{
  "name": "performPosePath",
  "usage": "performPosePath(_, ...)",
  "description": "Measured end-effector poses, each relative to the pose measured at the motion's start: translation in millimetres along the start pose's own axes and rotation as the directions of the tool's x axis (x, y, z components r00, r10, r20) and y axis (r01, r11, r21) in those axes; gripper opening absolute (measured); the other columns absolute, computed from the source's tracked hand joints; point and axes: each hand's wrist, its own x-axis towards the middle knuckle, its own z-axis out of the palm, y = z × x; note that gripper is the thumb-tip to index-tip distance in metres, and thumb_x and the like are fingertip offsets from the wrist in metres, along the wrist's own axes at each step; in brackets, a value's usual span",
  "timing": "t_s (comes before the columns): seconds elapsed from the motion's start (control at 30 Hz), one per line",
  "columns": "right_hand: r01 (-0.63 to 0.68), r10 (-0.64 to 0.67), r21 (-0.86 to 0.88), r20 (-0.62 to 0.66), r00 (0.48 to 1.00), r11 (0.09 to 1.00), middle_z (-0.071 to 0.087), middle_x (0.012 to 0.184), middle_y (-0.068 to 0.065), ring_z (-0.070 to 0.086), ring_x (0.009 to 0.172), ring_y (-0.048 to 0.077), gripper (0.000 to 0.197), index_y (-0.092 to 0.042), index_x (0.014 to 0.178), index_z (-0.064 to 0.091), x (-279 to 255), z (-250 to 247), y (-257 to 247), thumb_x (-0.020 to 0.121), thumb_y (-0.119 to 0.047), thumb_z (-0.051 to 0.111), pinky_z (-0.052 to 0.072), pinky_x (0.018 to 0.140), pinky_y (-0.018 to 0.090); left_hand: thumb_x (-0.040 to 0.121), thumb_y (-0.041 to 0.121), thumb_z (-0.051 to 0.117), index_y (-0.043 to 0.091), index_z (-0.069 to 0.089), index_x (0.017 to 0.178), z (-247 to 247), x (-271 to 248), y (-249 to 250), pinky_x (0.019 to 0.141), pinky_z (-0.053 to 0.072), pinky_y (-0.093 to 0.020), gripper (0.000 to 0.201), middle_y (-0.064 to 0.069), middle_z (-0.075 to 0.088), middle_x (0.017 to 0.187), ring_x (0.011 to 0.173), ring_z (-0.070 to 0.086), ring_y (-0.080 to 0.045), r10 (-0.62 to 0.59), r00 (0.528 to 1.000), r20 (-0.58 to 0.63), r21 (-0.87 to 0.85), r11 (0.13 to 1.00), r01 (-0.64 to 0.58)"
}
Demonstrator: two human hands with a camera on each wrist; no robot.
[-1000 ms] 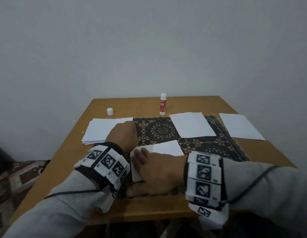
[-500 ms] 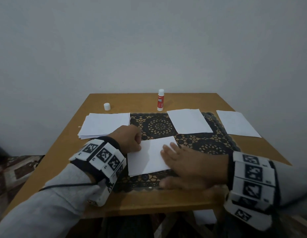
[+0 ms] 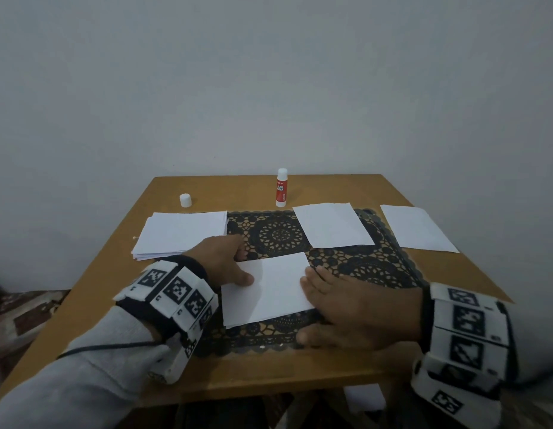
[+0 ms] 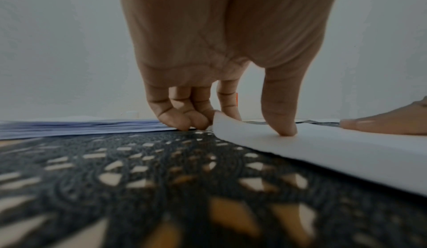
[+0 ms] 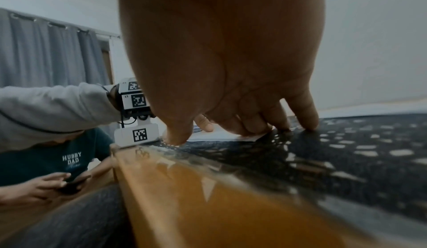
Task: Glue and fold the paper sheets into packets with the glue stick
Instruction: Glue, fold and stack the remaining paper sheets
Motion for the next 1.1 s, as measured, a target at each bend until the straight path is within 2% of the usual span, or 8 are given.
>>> performPosePath(0.2,-0.020,0.040,0.108,-0.191,0.981,0.994,0.016,0.162,0.004,0.016,0.147,0.020,0.073,-0.016,0.154,0.020,-3.8,-1.5,-2.0,0.097,-0.060,0.035,0.020,0.118,0.038,0.091,0.027,0.058,0.015,0.052,0.099,-0.6,-0.9,1.3,0.066,0.034,-0.022,0.016,-0.002,0.054,0.102,0.090,0.047,-0.016,-0.004,0.999,-0.049,0.023,1.000,0.005)
performPosePath(0.3,-0.029,0.181,0.357,-0.399,0.899,0.934,0.060,0.129,0.001,0.054,0.115,0.016,0.048,-0.019,0.135,0.051,-0.7,-6.4,6.7,0.095,-0.046,0.052,0.045,0.100,0.034,0.094,0.013,0.046,0.011,0.055,0.102,-1.7,-1.4,1.0,0.063,0.035,-0.021,0.013,-0.005,0.059,0.104,0.089,0.051,-0.018,0.002,0.988,-0.155,-0.055,0.998,-0.011)
performPosePath(0.37,-0.048,0.301,0.500,-0.440,0.846,0.864,0.070,0.104,0.000,0.063,0.092,0.015,0.035,-0.015,0.122,0.058,6.6,-14.5,16.6,0.093,-0.035,0.059,0.053,0.086,0.035,0.094,0.010,0.043,0.013,0.055,0.102,-2.4,-1.5,1.2,0.071,0.037,-0.023,0.015,-0.006,0.061,0.107,0.090,0.051,-0.019,0.014,0.982,-0.188,-0.079,0.996,-0.029)
performPosePath(0.53,-0.042,0.345,0.760,-0.245,0.906,0.649,0.068,0.080,0.008,0.066,0.059,0.016,0.019,-0.006,0.092,0.066,25.3,-21.1,34.2,0.093,-0.024,0.063,0.055,0.052,0.027,0.095,0.008,0.041,0.017,0.049,0.096,-4.6,-6.0,7.4,0.069,0.033,-0.021,0.012,-0.003,0.056,0.102,0.089,0.048,-0.016,0.048,0.965,-0.259,-0.129,0.988,-0.084)
performPosePath(0.67,0.073,0.278,0.867,-0.237,0.931,0.493,0.063,0.068,0.007,0.058,0.052,0.014,0.028,-0.006,0.071,0.058,30.3,-28.1,28.9,0.096,-0.017,0.059,0.048,0.047,0.025,0.095,0.008,0.042,0.019,0.052,0.095,-16.5,-15.4,-2.1,0.059,0.033,-0.018,0.015,0.000,0.060,0.093,0.082,0.052,-0.014,0.068,0.938,-0.339,-0.175,0.975,-0.134)
performPosePath(0.77,0.163,0.261,0.887,-0.296,0.919,0.432,0.063,0.064,0.006,0.056,0.049,0.014,0.028,-0.005,0.070,0.057,35.8,-43.7,21.3,0.096,-0.014,0.058,0.044,0.044,0.023,0.094,0.015,0.049,0.021,0.052,0.099,-36.9,-24.4,-18.8,0.057,0.035,-0.019,0.009,0.004,0.056,0.090,0.080,0.054,-0.014,0.013,0.909,-0.416,-0.269,0.953,-0.137)
performPosePath(0.93,0.211,0.250,0.914,-0.307,0.918,0.347,0.059,0.065,0.007,0.052,0.047,0.012,0.017,-0.004,0.082,0.055,74.2,-79.5,2.8,0.097,-0.013,0.057,0.041,0.040,0.020,0.084,0.000,0.061,0.015,0.043,0.113,-66.9,-15.5,-61.5,0.073,0.056,-0.047,0.037,-0.014,0.058,0.099,0.087,0.061,-0.032,-0.141,0.931,-0.336,-0.471,0.881,-0.036)
performPosePath(1.1,0.160,0.223,0.938,-0.234,0.946,0.307,0.061,0.063,0.008,0.052,0.045,0.014,0.014,0.000,0.088,0.059,127.1,-107.5,-21.2,0.095,-0.013,0.060,0.042,0.037,0.021,0.080,0.003,0.066,0.020,0.047,0.103,-74.6,8.8,-111.3,0.073,0.051,-0.039,0.035,-0.009,0.058,0.092,0.083,0.058,-0.029,-0.319,0.878,-0.356,-0.399,0.902,0.166)
